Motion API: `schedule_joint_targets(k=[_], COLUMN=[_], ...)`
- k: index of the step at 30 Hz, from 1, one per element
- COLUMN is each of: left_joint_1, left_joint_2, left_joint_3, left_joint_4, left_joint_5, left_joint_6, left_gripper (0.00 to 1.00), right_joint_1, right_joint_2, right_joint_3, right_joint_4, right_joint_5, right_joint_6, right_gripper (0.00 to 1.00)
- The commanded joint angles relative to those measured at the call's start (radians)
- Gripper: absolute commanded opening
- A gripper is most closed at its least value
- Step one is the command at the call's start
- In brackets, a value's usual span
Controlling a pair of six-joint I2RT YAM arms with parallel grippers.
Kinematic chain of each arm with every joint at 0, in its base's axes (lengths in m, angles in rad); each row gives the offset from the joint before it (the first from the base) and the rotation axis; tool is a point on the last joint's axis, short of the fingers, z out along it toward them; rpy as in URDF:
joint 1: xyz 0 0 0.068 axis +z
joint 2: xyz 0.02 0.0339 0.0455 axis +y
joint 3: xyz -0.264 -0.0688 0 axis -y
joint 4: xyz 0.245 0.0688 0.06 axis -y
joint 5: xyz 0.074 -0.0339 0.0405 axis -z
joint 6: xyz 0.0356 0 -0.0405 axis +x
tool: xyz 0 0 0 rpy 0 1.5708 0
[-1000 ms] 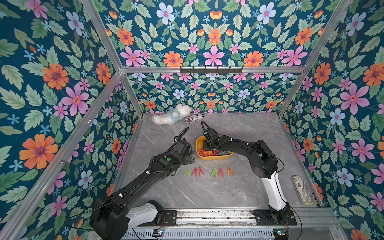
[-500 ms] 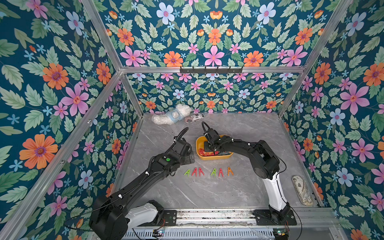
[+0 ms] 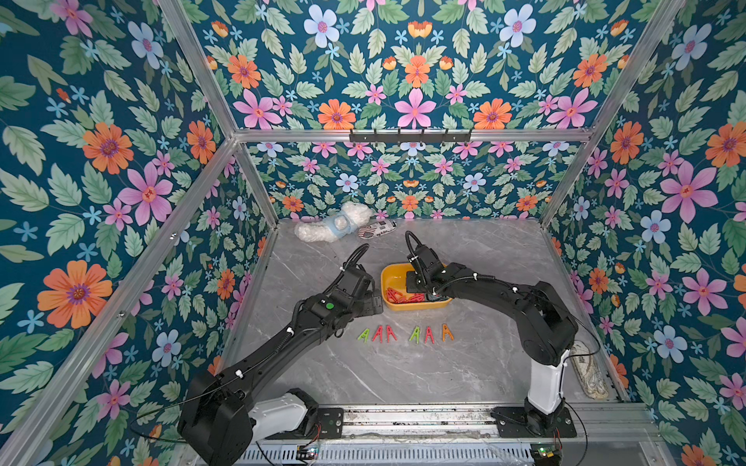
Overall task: Take the clothespins out of the storage box
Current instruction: Pick up the clothespin from the storage box, then place the clothespin at the center of the board.
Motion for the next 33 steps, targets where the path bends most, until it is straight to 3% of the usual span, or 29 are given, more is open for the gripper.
schedule_joint_targets(k=[1, 20, 33], left_joint_1=[0.0, -0.017, -0.033], left_joint_2=[0.027, 0.231, 0.221], left_joint_3=[0.019, 0.135, 0.121], left_joint_4=[0.052, 0.172, 0.175], left_joint_5=[0.037, 0.183, 0.178], left_joint_6=[0.028, 0.043, 0.015], left_gripper=[1.0, 1.0, 1.0], right_joint_1=[-0.001, -0.013, -0.04], right_joint_2=[-0.075, -0.658, -0.723], right_joint_3=[-0.065, -0.639, -0.85], right_joint_4=[0.012, 0.016, 0.068], right_joint_5=[0.03, 0.087, 0.054], right_joint_6=[0.04, 0.147, 0.168], right_gripper=[0.06, 0.07, 0.08])
